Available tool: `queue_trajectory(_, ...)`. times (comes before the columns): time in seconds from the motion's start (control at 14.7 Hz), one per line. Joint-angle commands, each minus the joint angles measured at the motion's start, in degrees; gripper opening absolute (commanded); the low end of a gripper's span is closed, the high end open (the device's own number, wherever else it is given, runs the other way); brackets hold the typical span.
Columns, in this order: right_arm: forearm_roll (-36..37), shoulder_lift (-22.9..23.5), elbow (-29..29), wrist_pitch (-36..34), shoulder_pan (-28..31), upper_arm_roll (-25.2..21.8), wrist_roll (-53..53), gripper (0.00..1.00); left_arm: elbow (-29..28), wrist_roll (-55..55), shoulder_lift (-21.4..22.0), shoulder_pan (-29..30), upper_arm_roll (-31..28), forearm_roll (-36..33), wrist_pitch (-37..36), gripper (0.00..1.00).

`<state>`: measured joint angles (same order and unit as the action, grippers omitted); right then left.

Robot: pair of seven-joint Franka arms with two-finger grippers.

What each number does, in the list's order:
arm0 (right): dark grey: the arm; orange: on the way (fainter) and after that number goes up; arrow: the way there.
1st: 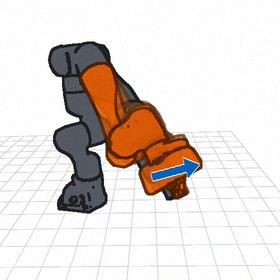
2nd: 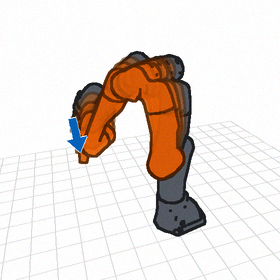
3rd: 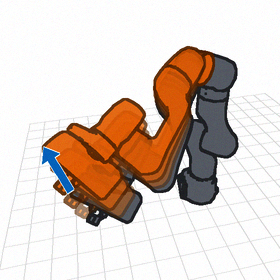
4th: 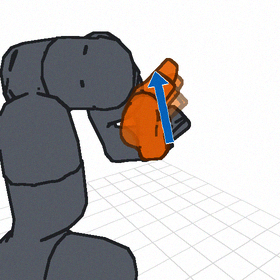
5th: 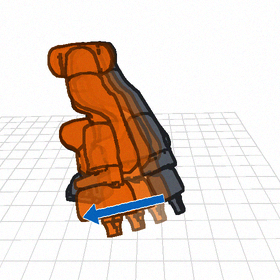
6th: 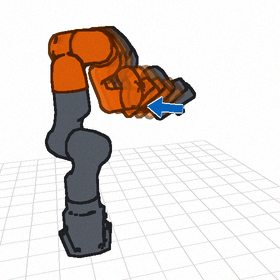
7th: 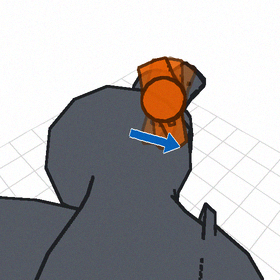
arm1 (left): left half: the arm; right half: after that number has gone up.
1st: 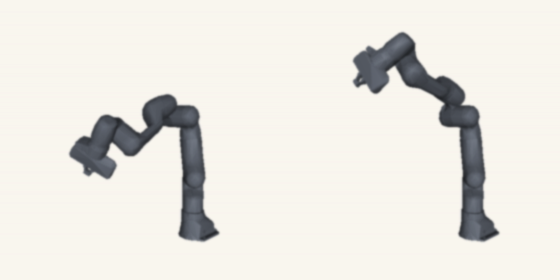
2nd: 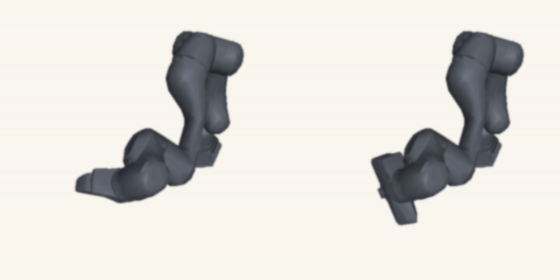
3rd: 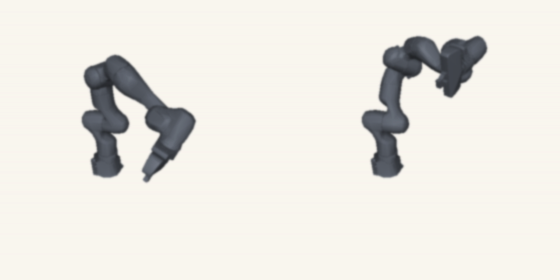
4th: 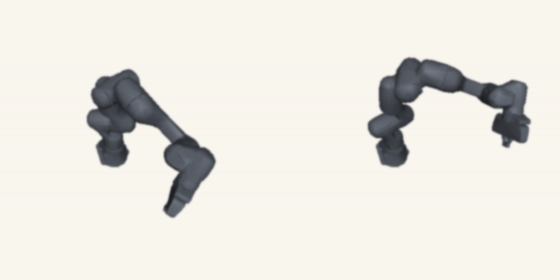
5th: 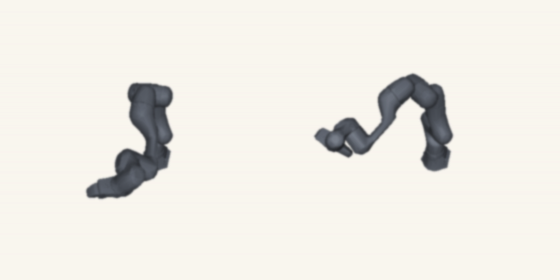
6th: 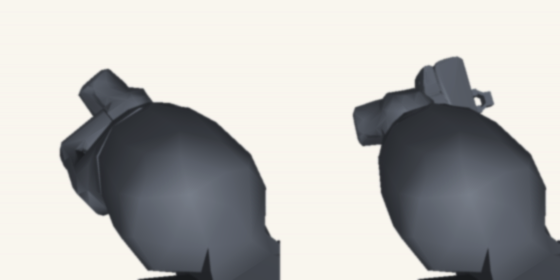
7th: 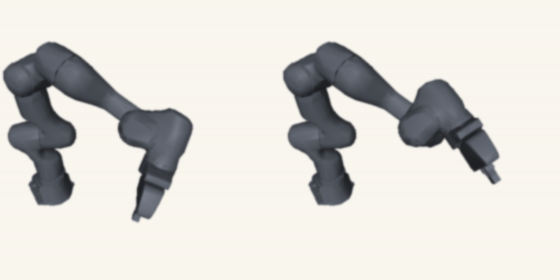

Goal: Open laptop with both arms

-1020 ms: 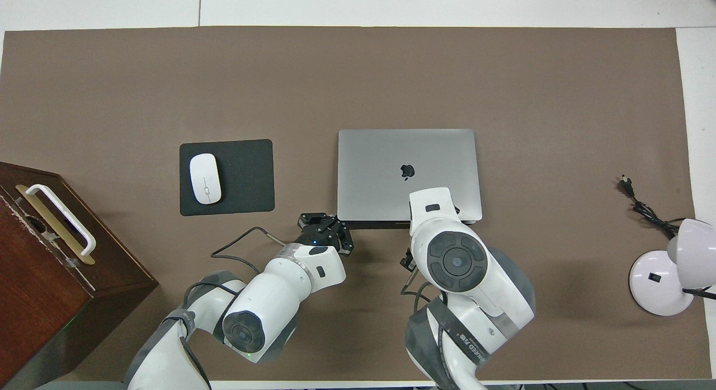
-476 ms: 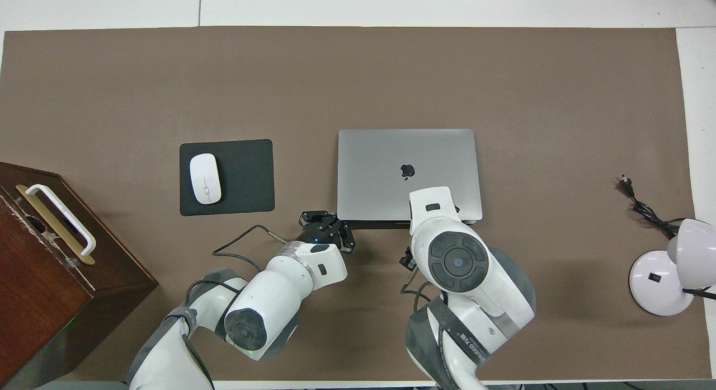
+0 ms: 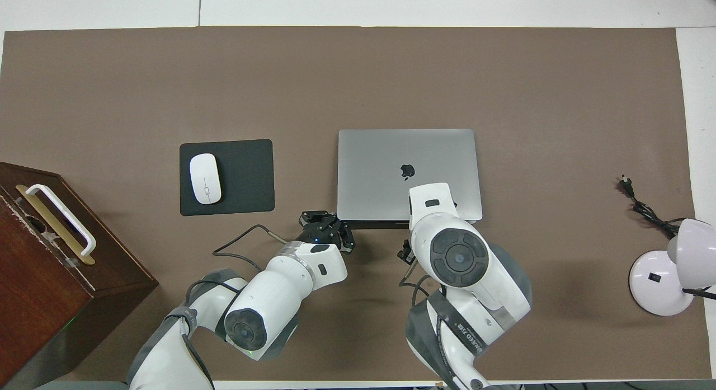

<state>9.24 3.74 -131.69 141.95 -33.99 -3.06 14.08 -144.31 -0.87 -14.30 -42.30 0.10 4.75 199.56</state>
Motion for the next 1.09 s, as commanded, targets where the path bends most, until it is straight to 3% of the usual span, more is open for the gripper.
queue_trajectory(0.0,1.39,1.09,-0.15,2.19,1.29,0.24,-0.99,1.00,1.05,0.87,-2.75,-0.94,-0.63,0.17,1.27,0.00)
queue_trajectory(0.48,1.39,1.27,-0.06,1.66,0.59,0.24,-1.08,1.00,1.14,0.96,-2.84,-0.94,-0.63,0.17,1.27,0.00)
queue_trajectory(1.02,1.83,3.37,0.82,6.41,2.43,0.15,1.65,1.00,1.14,0.96,-2.92,-1.03,-0.63,0.17,1.36,0.00)
